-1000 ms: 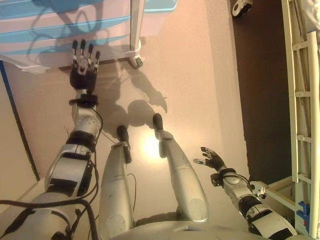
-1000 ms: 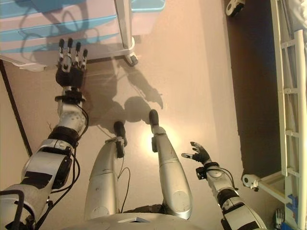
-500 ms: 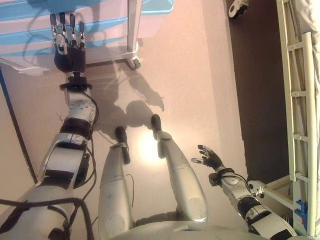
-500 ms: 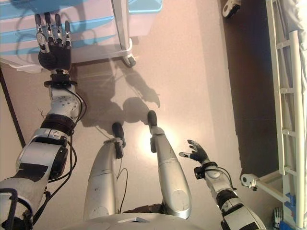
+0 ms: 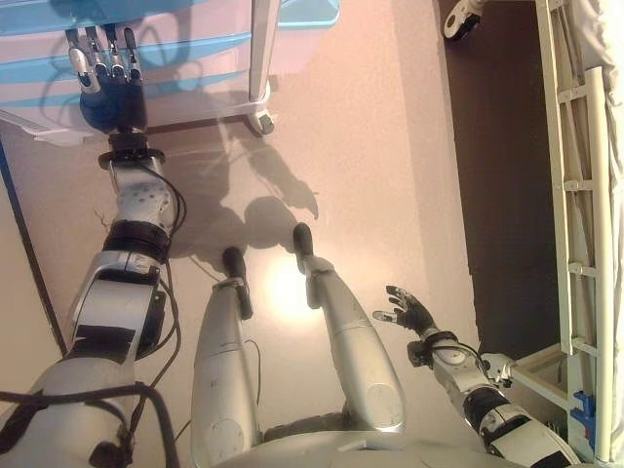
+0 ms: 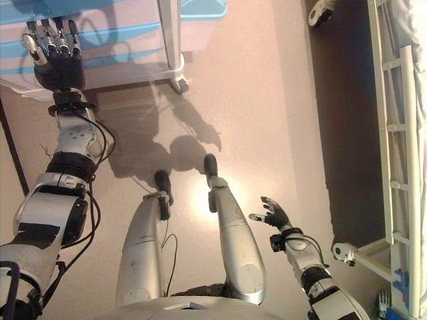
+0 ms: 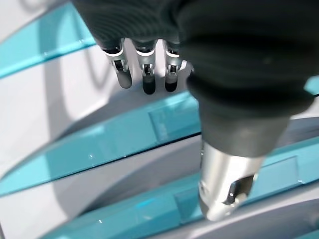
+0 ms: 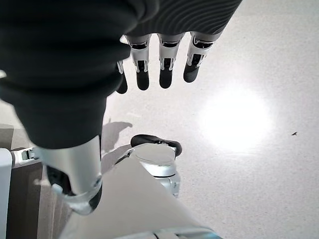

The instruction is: Open the drawer and pick up the medicine

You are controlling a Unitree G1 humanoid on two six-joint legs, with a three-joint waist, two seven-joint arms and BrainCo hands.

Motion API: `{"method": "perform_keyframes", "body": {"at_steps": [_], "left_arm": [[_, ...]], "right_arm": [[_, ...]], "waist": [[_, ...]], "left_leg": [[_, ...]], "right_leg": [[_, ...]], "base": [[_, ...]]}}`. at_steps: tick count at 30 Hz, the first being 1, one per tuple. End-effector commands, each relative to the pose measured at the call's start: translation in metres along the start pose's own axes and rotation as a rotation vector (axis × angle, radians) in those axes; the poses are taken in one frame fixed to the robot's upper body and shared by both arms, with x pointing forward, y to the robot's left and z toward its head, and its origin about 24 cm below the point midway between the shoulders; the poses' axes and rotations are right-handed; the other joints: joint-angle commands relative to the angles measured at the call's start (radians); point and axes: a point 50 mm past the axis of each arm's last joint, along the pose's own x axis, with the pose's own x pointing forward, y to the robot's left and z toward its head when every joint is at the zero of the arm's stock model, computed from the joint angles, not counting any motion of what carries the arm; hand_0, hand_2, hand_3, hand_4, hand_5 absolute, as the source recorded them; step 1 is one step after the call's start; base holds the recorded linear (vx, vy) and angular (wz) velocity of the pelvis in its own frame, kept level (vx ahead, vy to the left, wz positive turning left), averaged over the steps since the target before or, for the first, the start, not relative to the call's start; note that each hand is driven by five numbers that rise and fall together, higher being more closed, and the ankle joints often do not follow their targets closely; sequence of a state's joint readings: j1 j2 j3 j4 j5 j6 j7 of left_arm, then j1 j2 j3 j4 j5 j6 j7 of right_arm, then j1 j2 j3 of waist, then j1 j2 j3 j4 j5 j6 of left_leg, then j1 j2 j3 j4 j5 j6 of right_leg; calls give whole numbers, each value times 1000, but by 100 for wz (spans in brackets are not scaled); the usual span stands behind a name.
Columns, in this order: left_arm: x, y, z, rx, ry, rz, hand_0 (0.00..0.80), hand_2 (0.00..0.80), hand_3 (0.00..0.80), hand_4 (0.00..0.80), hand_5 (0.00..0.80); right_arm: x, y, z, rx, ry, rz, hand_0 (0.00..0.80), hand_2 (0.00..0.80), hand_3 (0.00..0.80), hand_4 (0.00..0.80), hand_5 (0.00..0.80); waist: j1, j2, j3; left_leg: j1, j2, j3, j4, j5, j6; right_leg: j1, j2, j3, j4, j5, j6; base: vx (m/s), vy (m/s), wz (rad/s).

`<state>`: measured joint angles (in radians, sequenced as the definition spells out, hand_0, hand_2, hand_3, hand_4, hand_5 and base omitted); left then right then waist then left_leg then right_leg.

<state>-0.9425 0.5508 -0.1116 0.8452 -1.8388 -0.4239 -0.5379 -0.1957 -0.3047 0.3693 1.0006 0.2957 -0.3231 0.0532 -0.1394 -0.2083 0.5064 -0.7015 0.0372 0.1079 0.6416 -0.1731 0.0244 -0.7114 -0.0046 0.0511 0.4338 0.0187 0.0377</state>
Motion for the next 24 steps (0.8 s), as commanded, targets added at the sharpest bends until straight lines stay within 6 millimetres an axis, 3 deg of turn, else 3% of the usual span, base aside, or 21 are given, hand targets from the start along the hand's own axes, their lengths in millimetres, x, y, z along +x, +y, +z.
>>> {"method": "perform_keyframes", "body": {"at_steps": [1,7,8,10,14,17,21,24], "left_arm": [[36,-56,40,12,-173,-358,0,0,0,0,0],[46,-101,46,39,-217,-604,0,0,0,0,0],[47,-111,47,37,-217,-648,326,326,326,326,326],[47,-125,45,30,-213,-725,800,800,800,800,800],[40,-151,34,27,-143,-863,800,800,800,800,800],[31,-158,25,35,-84,-913,800,800,800,800,800],[17,-152,19,18,-33,-926,800,800,800,800,800],[3,-136,22,-12,-17,-885,800,800,800,800,800]], "right_arm": [[-17,-3,-23,-4,50,5,0,0,0,0,0],[-21,-4,-30,-36,74,7,0,0,0,0,0],[-22,-5,-31,-41,77,6,0,0,0,0,0],[-23,-7,-32,-44,80,6,0,0,0,0,0],[-24,-9,-33,-58,88,8,0,0,0,0,0],[-24,-9,-34,-75,98,9,0,0,0,0,0],[-26,-8,-37,-97,111,11,0,0,0,0,0],[-27,-6,-40,-108,126,8,0,0,0,0,0]], "waist": [[27,-3,8],[36,6,10],[39,8,8],[45,12,6],[64,22,-8],[79,33,-21],[104,47,-48],[132,60,-78]], "left_leg": [[31,-71,36,31,-117,30],[54,-80,34,16,-115,36],[60,-83,33,12,-115,37],[70,-86,32,7,-114,38],[112,-92,24,-30,-100,40],[153,-97,16,-70,-83,41],[207,-100,0,-131,-51,34],[254,-103,-23,-176,-27,22]], "right_leg": [[91,35,-49,-107,28,-6],[116,31,-47,-115,27,-5],[123,31,-48,-116,25,-4],[136,28,-49,-117,22,-4],[182,22,-50,-129,9,-2],[222,17,-51,-139,-5,-3],[279,11,-61,-142,-41,-11],[333,6,-76,-140,-76,-22]], "base": [[21,1,5],[0,0,0],[0,0,0],[0,0,0],[0,0,0],[0,0,0],[-3,-19,5],[-13,-50,13]]}}
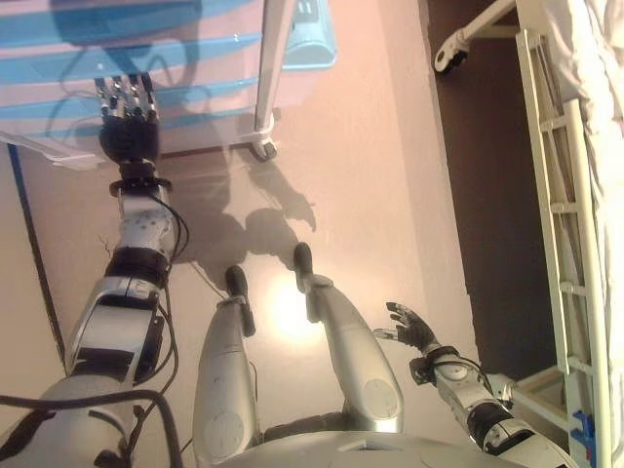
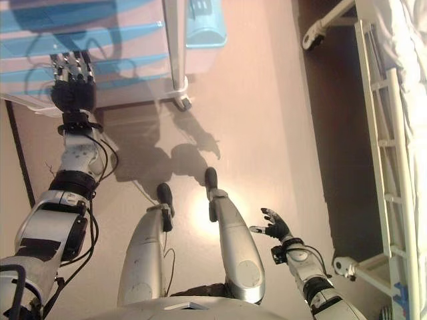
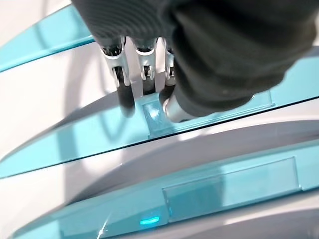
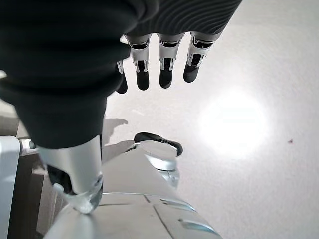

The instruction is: Open the drawer and pick up the medicine

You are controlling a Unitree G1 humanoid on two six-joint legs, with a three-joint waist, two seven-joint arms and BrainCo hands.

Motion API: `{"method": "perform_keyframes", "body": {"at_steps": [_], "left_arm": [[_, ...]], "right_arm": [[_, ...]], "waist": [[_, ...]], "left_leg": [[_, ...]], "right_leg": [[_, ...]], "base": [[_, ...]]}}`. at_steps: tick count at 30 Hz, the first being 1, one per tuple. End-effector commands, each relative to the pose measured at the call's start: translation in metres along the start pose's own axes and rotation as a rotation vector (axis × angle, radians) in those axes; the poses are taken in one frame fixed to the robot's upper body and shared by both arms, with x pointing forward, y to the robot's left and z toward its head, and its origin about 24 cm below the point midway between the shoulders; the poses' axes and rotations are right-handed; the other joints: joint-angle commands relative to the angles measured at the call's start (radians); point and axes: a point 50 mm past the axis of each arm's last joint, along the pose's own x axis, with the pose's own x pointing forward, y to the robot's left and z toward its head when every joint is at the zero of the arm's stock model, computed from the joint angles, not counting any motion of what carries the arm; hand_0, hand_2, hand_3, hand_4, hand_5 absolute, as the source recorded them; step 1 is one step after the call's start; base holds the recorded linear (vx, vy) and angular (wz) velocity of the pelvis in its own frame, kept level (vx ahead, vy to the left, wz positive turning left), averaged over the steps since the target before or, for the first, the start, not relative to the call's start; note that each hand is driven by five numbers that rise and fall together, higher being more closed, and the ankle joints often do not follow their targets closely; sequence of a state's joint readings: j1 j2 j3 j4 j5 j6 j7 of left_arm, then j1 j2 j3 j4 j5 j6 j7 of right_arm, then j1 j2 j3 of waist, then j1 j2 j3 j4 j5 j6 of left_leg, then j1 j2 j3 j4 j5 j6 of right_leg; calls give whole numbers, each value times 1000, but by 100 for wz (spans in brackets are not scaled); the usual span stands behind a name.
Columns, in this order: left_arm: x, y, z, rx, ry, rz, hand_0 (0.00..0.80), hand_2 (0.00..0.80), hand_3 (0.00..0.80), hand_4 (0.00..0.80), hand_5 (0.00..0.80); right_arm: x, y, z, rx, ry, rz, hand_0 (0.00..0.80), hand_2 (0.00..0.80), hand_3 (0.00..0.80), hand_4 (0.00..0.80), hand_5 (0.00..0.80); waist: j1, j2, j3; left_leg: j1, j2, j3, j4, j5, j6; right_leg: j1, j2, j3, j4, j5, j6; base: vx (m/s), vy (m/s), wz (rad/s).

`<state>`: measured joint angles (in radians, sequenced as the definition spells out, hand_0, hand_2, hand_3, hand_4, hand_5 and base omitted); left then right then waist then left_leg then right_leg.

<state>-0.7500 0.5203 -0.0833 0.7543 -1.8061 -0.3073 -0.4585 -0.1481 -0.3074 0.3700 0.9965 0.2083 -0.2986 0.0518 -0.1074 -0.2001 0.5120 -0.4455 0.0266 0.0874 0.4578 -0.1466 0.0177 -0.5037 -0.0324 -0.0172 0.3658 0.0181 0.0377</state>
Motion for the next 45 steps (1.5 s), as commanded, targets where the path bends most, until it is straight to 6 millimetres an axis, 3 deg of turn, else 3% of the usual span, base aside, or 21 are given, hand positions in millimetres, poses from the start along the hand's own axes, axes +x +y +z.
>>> {"method": "perform_keyframes", "body": {"at_steps": [1,7,8,9,12,16,18,21,27,32,35,37,38,39,43,45], "left_arm": [[14,-173,31,68,-144,-1038,800,800,800,800,800],[-30,-96,36,-25,-137,-786,800,800,800,800,800],[-49,-73,34,-39,-115,-709,800,800,800,800,800],[-56,-65,34,-39,-113,-677,800,800,800,800,800],[-102,-15,34,-62,-66,-455,800,800,800,800,800],[-148,33,42,-108,-15,-216,800,800,800,800,800],[-185,59,46,-130,28,-81,800,800,800,800,800],[-231,84,46,-116,103,104,800,800,800,800,800],[-323,112,37,-63,284,546,800,800,800,800,800],[-380,121,43,54,436,885,800,800,800,800,800],[-409,125,53,217,579,1089,800,800,800,800,800],[-423,126,64,367,681,1216,480,480,480,480,480],[-429,126,69,428,715,1272,414,414,414,414,414],[-431,127,72,474,743,1298,0,0,0,0,0],[-433,129,82,810,965,1365,0,0,0,0,0],[-430,131,78,985,1141,1299,0,0,0,0,0]], "right_arm": [[-17,-7,-23,-38,58,-17,0,0,0,0,0],[-21,-8,-33,-90,123,-33,0,0,0,0,0],[-23,-8,-38,-99,152,-38,0,0,0,0,0],[-24,-9,-40,-107,160,-39,0,0,0,0,0],[-28,-14,-47,-147,207,-44,0,0,0,0,0],[-27,-26,-47,-180,246,-54,0,0,0,0,0],[-26,-36,-45,-181,265,-69,0,0,0,0,0],[-23,-48,-40,-185,270,-80,0,0,0,0,0],[-23,-60,-38,-156,262,-96,0,0,0,0,0],[-27,-61,-45,-140,266,-101,0,0,0,0,0],[-30,-61,-50,-128,269,-116,0,0,0,0,0],[-31,-58,-51,-116,257,-129,0,0,0,0,0],[-31,-58,-52,-109,247,-139,0,0,0,0,0],[-31,-57,-51,-103,235,-148,0,0,0,0,0],[-31,-52,-41,-76,101,-179,0,0,0,0,0],[-28,-49,-19,-118,-35,-173,0,0,0,0,0]], "waist": [[104,52,-91],[173,85,-163],[191,94,-181],[194,98,-190],[235,124,-237],[273,145,-287],[296,157,-309],[315,170,-328],[335,188,-342],[332,195,-347],[323,196,-357],[317,194,-364],[312,192,-369],[309,191,-372],[282,182,-391],[259,177,-400]], "left_leg": [[7,-95,-7,-7,-40,26],[121,-106,-84,-103,8,-7],[157,-105,-105,-125,12,-14],[166,-105,-114,-139,25,-16],[234,-99,-159,-188,43,-29],[296,-93,-197,-242,68,-45],[325,-94,-215,-264,78,-52],[353,-97,-233,-284,88,-57],[382,-107,-252,-310,102,-64],[390,-119,-255,-314,98,-62],[398,-127,-255,-315,92,-58],[403,-132,-256,-316,88,-54],[406,-134,-255,-316,84,-52],[408,-136,-254,-317,82,-50],[420,-143,-243,-328,72,-38],[425,-144,-229,-337,69,-30]], "right_leg": [[136,30,-10,-77,-74,-25],[255,8,-52,-85,-132,-40],[290,3,-67,-86,-149,-42],[300,1,-74,-95,-145,-43],[381,-7,-117,-119,-168,-46],[452,-8,-159,-156,-174,-57],[481,-9,-176,-170,-174,-61],[506,-11,-197,-185,-169,-62],[532,-21,-234,-203,-159,-58],[535,-30,-242,-216,-152,-52],[540,-33,-239,-222,-149,-48],[543,-35,-234,-227,-147,-44],[544,-35,-229,-231,-145,-43],[545,-35,-225,-235,-143,-42],[549,-31,-202,-257,-130,-36],[545,-26,-187,-268,-121,-32]], "base": [[-20,-77,11],[10,-88,25],[48,-71,37],[78,-69,33],[54,-71,52],[33,-67,65],[13,-32,38],[-11,-7,46],[-36,16,63],[-12,35,21],[21,35,19],[51,24,-2],[61,23,0],[69,28,0],[52,28,-7],[28,29,-3]]}}
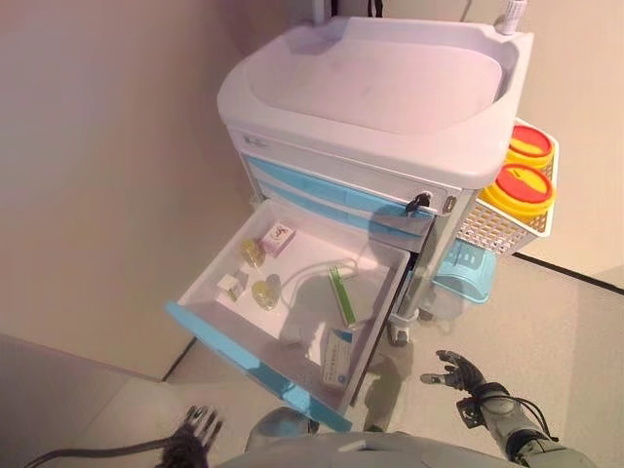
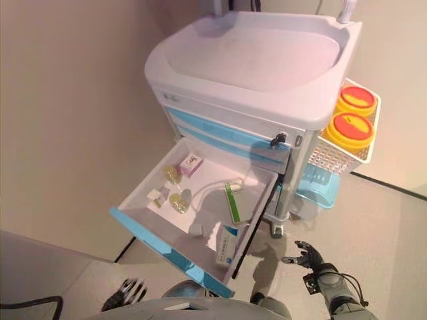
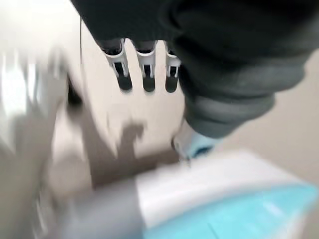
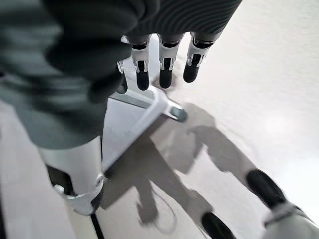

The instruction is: Open the drawer and pick up the medicine

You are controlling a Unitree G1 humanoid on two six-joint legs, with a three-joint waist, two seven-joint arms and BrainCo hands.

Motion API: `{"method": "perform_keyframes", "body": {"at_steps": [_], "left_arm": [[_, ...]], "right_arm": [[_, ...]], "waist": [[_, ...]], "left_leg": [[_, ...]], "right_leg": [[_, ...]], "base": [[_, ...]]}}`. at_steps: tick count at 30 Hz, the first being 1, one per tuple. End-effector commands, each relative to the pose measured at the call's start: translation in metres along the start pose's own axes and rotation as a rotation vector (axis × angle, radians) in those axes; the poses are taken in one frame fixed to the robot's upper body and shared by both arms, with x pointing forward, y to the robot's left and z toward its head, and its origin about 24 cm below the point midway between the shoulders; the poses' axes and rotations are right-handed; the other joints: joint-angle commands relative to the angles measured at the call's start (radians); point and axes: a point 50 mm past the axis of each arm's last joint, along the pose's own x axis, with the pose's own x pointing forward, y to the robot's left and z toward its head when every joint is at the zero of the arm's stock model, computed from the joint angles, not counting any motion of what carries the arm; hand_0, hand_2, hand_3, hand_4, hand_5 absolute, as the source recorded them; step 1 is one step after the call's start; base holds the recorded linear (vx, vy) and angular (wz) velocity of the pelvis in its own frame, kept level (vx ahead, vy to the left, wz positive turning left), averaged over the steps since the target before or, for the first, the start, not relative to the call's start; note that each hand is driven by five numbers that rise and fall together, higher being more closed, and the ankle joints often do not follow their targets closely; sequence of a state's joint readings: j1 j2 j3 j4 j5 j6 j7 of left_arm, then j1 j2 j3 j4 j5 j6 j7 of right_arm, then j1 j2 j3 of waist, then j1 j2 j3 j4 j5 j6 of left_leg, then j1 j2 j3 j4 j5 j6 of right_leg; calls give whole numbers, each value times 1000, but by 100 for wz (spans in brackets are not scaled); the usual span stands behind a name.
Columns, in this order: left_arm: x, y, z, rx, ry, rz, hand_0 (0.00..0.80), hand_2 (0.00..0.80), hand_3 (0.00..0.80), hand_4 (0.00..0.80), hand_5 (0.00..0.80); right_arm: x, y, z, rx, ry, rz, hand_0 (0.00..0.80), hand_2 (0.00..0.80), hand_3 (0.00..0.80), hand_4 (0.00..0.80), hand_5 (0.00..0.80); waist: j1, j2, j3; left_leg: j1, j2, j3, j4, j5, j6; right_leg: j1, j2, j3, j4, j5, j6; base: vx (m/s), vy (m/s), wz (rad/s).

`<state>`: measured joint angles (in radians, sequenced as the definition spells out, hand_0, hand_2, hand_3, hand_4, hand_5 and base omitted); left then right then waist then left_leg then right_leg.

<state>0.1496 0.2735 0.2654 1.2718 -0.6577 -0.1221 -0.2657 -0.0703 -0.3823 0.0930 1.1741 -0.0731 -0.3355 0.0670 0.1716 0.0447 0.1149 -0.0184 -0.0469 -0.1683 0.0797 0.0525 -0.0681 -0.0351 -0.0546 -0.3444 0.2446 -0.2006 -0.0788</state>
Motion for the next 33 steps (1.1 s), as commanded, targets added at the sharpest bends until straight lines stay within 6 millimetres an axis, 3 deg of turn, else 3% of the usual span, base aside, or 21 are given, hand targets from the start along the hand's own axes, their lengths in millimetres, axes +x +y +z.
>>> {"method": "perform_keyframes", "body": {"at_steps": [1,5,10,19,26,33], "left_arm": [[2,2,15,398,-23,90,0,0,0,0,0],[5,-14,4,660,28,32,0,0,0,0,0],[9,-32,-5,741,79,-72,0,0,0,0,0],[14,-58,-5,830,68,-159,0,0,0,0,0],[15,-65,-5,871,82,-177,0,0,0,0,0],[17,-69,5,857,48,-170,0,0,0,0,0]], "right_arm": [[0,1,56,0,-327,-38,0,0,0,0,0],[-21,-2,112,-79,-596,3,0,0,0,0,0],[-56,-8,169,-223,-914,127,0,0,0,0,0],[-109,11,246,-546,-1304,241,0,0,0,0,0],[-102,34,283,-823,-1369,141,0,0,0,0,0],[-75,46,306,-1047,-1275,31,0,0,0,0,0]], "waist": [[-35,-70,-6],[-96,-79,-18],[-141,-79,-33],[-109,-84,-36],[-47,-81,-11],[35,-72,37]], "left_leg": [[-1,-70,37,38,-131,60],[11,-66,79,17,-137,76],[29,-62,121,-10,-140,89],[28,-65,144,-26,-139,97],[19,-68,115,-37,-126,104],[-11,-74,53,-46,-100,106]], "right_leg": [[72,-2,150,-149,102,87],[58,9,187,-163,117,97],[50,15,223,-180,134,109],[37,-4,217,-186,149,128],[26,-26,184,-161,144,132],[10,-55,134,-131,141,141]], "base": [[22,32,-13],[21,39,-35],[33,57,-38],[27,58,-6],[-4,70,16],[-40,40,32]]}}
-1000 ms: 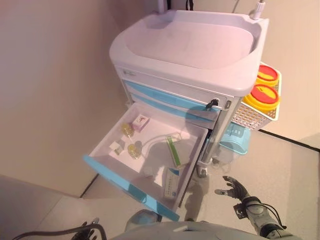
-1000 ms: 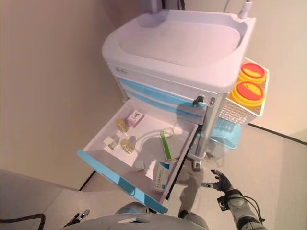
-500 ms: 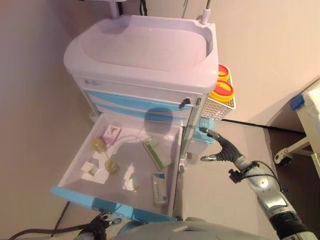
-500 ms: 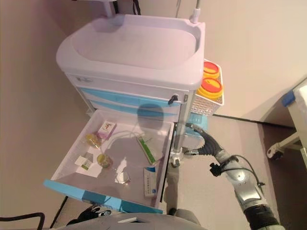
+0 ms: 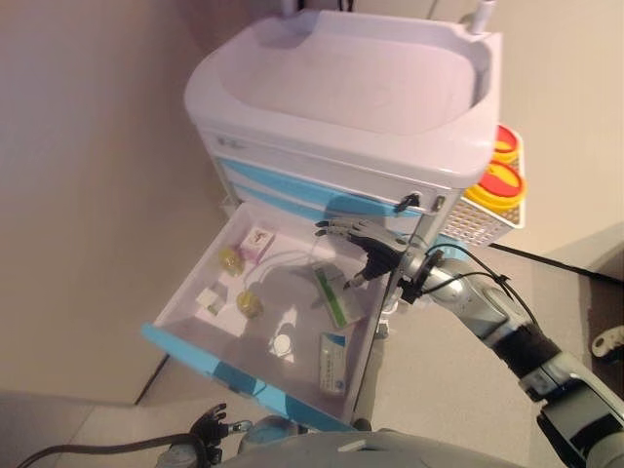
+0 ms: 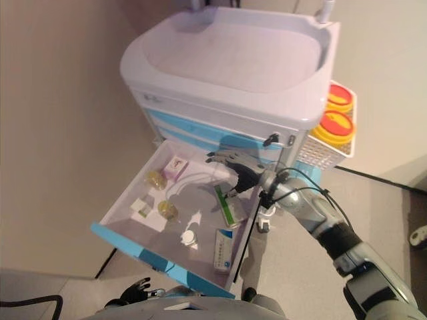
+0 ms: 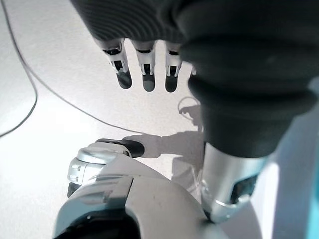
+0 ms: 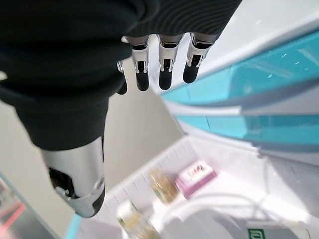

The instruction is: Open the drawer and pick up the medicine

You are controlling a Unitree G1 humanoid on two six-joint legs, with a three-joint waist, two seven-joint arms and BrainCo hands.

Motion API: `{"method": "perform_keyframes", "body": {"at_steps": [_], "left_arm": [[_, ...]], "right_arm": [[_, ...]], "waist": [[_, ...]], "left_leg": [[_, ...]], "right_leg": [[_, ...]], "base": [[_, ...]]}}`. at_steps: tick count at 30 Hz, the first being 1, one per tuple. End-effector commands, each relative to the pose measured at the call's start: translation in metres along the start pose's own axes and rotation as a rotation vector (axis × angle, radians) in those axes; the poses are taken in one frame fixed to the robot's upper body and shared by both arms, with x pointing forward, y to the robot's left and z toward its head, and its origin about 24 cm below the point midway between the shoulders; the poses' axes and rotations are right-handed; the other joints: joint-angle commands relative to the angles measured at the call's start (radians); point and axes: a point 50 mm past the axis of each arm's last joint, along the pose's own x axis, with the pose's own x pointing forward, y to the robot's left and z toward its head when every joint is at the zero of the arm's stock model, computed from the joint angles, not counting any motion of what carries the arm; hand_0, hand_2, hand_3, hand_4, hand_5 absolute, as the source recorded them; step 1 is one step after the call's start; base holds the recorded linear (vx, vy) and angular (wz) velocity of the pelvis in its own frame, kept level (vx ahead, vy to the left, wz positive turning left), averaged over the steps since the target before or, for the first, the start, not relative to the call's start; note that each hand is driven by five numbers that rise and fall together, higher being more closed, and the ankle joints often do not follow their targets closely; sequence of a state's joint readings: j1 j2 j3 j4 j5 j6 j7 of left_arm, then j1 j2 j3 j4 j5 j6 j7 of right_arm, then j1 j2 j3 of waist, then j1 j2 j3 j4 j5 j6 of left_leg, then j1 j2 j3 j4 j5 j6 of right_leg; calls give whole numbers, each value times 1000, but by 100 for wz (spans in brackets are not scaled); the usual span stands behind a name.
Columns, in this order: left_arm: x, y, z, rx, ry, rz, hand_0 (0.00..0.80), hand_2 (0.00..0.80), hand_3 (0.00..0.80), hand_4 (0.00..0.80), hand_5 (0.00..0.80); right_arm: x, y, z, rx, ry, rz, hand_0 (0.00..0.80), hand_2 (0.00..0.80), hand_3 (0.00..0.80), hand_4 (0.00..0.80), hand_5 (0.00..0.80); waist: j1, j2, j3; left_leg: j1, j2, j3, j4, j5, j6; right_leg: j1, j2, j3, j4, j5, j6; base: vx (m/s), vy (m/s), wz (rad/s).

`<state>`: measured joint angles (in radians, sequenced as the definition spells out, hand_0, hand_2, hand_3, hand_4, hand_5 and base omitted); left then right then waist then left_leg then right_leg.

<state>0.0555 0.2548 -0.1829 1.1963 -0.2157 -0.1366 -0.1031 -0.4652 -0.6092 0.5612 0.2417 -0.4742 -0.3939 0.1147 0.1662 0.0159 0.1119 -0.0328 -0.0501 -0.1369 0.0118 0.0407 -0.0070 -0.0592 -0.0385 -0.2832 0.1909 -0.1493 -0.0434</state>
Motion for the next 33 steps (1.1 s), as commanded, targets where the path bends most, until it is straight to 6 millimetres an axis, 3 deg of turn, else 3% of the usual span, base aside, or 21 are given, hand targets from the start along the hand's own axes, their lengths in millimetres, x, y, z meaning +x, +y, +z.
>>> {"method": "perform_keyframes", "body": {"at_steps": [1,8,16,33], "left_arm": [[0,11,5,32,3,22,0,0,0,0,0],[-1,18,9,32,-2,28,0,0,0,0,0],[-2,22,11,69,-19,17,0,0,0,0,0],[-1,26,35,113,-129,2,0,0,0,0,0]], "right_arm": [[18,-16,10,-84,-29,-58,0,0,0,0,0],[31,-4,-20,-157,155,35,0,0,0,0,0],[32,7,-46,-160,296,92,0,0,0,0,0],[52,27,-39,-123,297,112,0,0,0,0,0]], "waist": [[51,-41,46],[128,-30,84],[204,-34,115],[307,-67,169]], "left_leg": [[1,-72,12,20,-84,44],[-34,-84,-56,28,-62,43],[-59,-88,-116,27,-44,34],[-94,-96,-217,6,-17,17]], "right_leg": [[34,-76,63,-75,90,107],[35,-102,3,-64,87,111],[47,-106,-50,-64,79,114],[44,-95,-133,-35,44,105]], "base": [[-15,25,32],[-16,12,36],[15,-24,32],[18,-26,19]]}}
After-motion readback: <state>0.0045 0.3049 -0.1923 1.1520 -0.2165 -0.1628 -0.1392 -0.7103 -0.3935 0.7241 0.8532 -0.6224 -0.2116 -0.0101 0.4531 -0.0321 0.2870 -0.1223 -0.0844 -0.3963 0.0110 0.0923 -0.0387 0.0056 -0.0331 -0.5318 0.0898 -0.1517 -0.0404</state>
